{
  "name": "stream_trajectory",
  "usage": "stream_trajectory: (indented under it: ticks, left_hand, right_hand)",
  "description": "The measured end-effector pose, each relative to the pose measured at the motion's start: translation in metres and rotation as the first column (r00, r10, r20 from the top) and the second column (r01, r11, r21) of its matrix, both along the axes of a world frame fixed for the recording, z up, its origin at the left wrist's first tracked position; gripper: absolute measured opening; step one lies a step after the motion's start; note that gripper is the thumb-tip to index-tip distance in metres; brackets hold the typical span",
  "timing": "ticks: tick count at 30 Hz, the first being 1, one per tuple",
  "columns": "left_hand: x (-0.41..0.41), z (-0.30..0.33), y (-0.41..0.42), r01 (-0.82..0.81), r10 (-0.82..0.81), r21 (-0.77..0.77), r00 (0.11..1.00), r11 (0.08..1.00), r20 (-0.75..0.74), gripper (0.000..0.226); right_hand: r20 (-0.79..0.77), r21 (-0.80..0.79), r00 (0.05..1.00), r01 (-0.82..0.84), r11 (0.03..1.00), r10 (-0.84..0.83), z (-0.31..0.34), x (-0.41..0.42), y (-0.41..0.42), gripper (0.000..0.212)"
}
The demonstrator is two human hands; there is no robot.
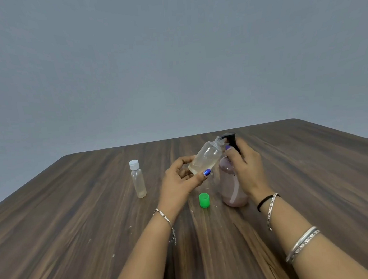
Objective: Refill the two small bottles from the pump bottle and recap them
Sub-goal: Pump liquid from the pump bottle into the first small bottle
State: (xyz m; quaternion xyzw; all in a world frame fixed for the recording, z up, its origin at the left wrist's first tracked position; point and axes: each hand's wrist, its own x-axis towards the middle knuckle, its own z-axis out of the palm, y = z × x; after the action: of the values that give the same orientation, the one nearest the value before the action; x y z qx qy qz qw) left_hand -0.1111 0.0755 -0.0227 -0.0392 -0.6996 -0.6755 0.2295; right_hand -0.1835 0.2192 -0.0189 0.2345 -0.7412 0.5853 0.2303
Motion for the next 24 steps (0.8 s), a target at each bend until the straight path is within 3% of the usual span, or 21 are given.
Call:
stream_trajectory:
  ticks: [4,8,14,18,24]
  left_hand:
    - [-0.002,-0.001,0.001,0.002,-0.002,0.006,1.0,1.0,-0.001,0.036]
    - [-0.004,-0.001,0.001,-0.006,0.006,-0.006,1.0,1.0,-0.009,0.035]
    - [-0.004,-0.002,0.001,-0.006,0.006,-0.018,1.0,1.0,-0.009,0.035]
    - [-0.003,-0.002,0.001,-0.002,0.001,-0.019,1.0,1.0,-0.016,0.035]
    - [-0.004,-0.001,0.001,-0.001,0.001,0.006,1.0,1.0,-0.023,0.033]
  right_hand:
    - [0.21,-0.277,0.967,-0.085,0.957,0.146,0.014,-0.008,0.0,0.053]
    - [0.36,-0.241,0.894,-0.189,0.952,0.268,0.025,-0.019,0.009,0.066]
    - [0.387,-0.381,0.776,-0.358,0.853,0.498,0.038,-0.02,0.01,0.051]
    - [0.407,-0.361,0.769,-0.36,0.86,0.493,0.04,-0.015,0.004,0.057]
    - [0.367,-0.221,0.886,-0.213,0.952,0.284,0.033,-0.015,-0.003,0.066]
